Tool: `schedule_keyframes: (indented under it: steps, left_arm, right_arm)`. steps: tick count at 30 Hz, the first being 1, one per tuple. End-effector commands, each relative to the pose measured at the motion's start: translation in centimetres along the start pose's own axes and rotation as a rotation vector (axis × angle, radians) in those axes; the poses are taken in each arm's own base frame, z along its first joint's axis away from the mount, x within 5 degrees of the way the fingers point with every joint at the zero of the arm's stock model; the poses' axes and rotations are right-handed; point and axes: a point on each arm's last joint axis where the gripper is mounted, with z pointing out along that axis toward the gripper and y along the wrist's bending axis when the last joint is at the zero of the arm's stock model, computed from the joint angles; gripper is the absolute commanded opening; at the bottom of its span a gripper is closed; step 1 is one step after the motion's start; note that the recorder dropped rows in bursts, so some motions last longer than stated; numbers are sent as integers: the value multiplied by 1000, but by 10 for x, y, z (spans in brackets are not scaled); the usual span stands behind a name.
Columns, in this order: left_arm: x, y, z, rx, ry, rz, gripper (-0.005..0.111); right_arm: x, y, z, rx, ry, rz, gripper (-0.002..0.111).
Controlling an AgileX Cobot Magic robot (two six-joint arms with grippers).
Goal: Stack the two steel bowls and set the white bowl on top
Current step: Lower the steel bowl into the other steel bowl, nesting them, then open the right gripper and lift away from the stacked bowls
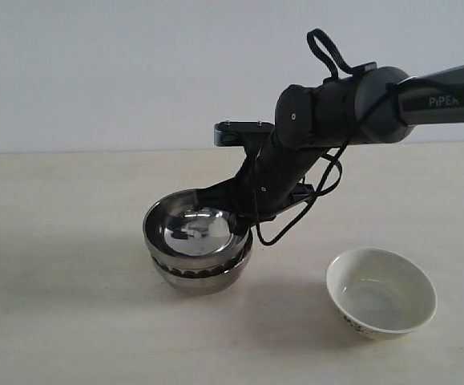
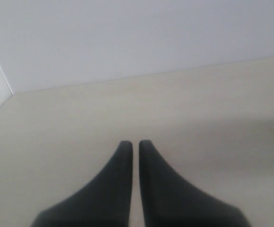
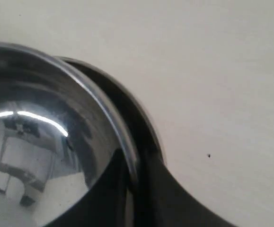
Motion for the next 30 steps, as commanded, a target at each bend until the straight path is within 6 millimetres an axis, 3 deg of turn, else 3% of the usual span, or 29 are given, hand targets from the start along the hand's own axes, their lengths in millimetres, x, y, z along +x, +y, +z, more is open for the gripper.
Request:
schedule_keyframes:
  steps: [1,4,7,10,13,16,22,26,30]
  left_arm:
    - [0,0,0,1,-6,-16,4]
    - [0,0,0,1,-6,-16,4]
    - [0,0,0,1,-6,-16,4]
    - [0,0,0,1,-6,-16,4]
    - [0,0,0,1,-6,-16,4]
    - [0,0,0,1,-6,-16,4]
    - [0,0,0,1,-6,-16,4]
    - [0,0,0,1,-6,-16,4]
    - [0,0,0,1,-6,-16,4]
  right_arm:
    - [-2,0,-1,9,-15,-26,0]
    - [-1,0,-1,9,-2,-26,6]
    - [-1,0,-1,9,-1,-20,39]
    - [-2,0,-5,10,-11,-20,49]
    - [-4,1,-11,16,-25,-35,45]
    - [-5,3,-21,14,-25,-45,22]
    - [-2,3,-21,18,10,-65,3]
    - [-1,2,-21,18,19,-63,6]
    - [-1,2,-21,18,27,-65,28]
